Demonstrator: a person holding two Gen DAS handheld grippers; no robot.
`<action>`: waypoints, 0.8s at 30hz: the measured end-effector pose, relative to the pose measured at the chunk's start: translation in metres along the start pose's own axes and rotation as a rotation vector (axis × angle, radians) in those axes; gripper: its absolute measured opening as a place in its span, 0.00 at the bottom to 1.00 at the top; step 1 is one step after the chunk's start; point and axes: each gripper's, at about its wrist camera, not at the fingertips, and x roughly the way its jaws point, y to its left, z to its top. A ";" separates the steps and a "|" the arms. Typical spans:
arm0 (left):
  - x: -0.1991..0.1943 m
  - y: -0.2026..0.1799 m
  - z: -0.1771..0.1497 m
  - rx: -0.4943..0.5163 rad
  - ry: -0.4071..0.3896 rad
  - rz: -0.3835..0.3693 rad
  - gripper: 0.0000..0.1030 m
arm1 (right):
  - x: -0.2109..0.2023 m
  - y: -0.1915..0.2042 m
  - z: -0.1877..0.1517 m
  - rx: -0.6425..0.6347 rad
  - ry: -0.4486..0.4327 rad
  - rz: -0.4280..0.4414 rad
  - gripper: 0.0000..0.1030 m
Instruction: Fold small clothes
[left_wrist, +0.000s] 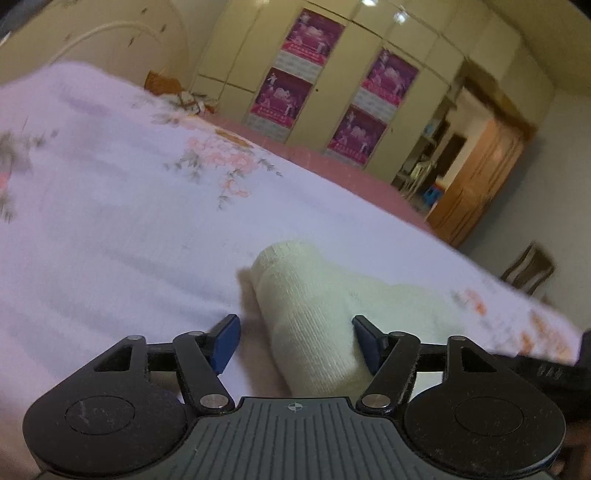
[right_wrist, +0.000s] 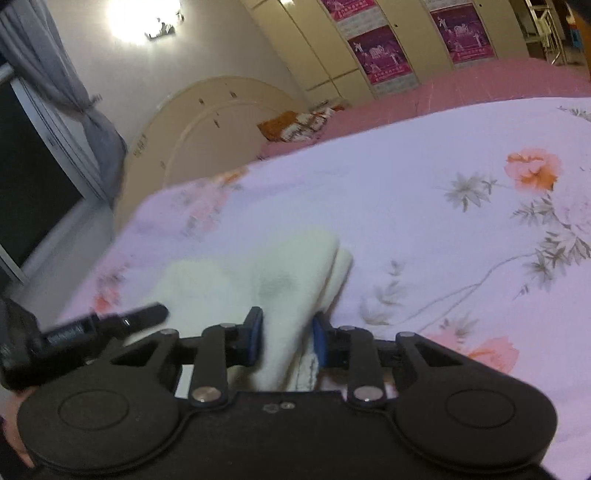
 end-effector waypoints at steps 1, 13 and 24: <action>-0.002 -0.002 0.002 0.004 0.006 0.011 0.67 | -0.001 -0.001 0.002 0.008 0.003 -0.009 0.27; -0.077 -0.004 -0.032 -0.019 0.017 0.038 0.67 | -0.044 0.045 -0.023 -0.209 0.105 -0.109 0.36; -0.133 -0.040 -0.096 0.063 0.085 0.109 0.67 | -0.090 0.081 -0.065 -0.263 0.143 -0.145 0.36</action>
